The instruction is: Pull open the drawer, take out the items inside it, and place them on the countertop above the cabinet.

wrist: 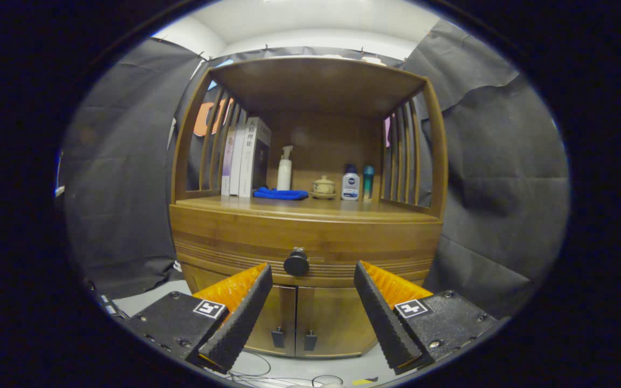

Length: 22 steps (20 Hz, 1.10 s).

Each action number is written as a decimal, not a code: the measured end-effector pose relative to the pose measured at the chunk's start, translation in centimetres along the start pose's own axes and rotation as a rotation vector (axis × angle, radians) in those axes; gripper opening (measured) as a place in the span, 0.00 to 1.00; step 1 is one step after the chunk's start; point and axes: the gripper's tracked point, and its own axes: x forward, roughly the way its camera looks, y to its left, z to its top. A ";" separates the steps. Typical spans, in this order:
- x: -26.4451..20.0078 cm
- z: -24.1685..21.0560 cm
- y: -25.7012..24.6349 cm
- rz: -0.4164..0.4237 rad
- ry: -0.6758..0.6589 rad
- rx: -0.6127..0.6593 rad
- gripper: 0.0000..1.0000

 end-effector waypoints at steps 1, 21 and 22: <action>1.1 -0.4 0.6 0.009 0.010 -0.002 0.99; 10.7 -2.6 1.6 0.016 0.106 0.053 0.42; 10.7 -2.6 1.6 0.021 0.110 0.058 0.40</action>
